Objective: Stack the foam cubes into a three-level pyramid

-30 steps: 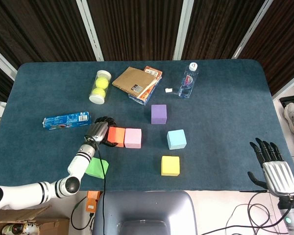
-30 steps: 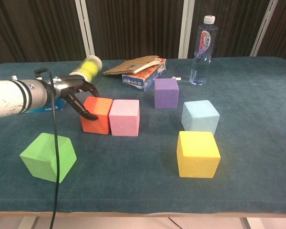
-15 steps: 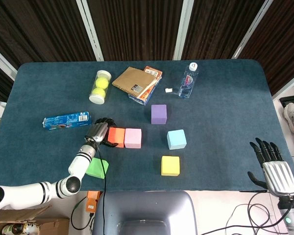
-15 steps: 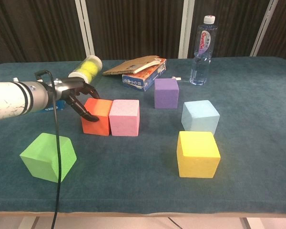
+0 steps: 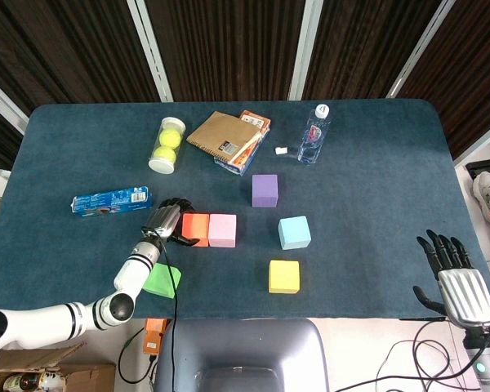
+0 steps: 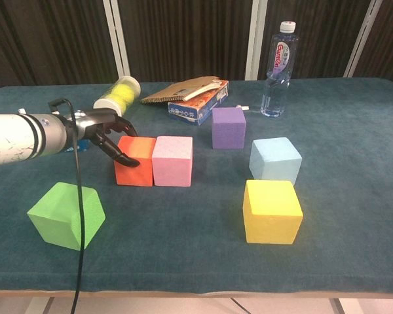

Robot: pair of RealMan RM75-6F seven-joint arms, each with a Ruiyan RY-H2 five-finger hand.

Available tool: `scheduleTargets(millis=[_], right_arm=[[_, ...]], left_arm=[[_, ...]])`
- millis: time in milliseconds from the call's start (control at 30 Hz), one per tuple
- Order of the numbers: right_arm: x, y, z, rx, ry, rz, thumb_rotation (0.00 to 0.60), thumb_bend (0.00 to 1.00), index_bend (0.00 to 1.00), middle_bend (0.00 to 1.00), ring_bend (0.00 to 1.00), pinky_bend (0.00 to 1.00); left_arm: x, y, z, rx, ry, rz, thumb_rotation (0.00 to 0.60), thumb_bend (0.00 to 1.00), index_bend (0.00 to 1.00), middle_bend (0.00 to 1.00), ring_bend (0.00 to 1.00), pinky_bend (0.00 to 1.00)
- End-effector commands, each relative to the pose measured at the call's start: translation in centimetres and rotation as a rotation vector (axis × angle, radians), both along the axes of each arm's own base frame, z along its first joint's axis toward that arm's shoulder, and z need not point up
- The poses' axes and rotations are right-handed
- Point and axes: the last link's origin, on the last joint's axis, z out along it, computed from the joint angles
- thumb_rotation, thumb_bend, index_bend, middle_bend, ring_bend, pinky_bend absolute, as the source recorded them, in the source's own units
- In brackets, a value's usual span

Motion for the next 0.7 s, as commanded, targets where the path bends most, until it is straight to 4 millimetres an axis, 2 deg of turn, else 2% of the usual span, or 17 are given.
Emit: scheduleTargets(millis=[33, 200, 567, 700], right_arm=[[0.00, 0.02, 0.01, 0.000, 0.000, 0.000, 0.600, 0.21, 0.00, 0.00, 0.00, 0.00], [0.01, 0.05, 0.01, -0.001, -0.001, 0.001, 0.600, 0.21, 0.00, 0.00, 0.00, 0.00], [-0.01, 0.06, 0.07, -0.005, -0.001, -0.001, 0.600, 0.21, 0.00, 0.00, 0.00, 0.00], [-0.03, 0.06, 0.09, -0.006, -0.001, -0.002, 0.600, 0.21, 0.00, 0.00, 0.00, 0.00]], left_arm=[[-0.09, -0.03, 0.03, -0.004, 0.003, -0.001, 0.482, 0.27, 0.48, 0.17, 0.06, 0.05], [-0.16, -0.02, -0.05, -0.008, 0.012, -0.007, 0.472, 0.24, 0.43, 0.17, 0.06, 0.05], [-0.24, -0.08, -0.07, -0.026, 0.035, -0.027, 0.474, 0.23, 0.41, 0.17, 0.06, 0.05], [-0.25, -0.14, -0.09, -0.045, 0.043, -0.039, 0.510, 0.23, 0.38, 0.17, 0.06, 0.05]])
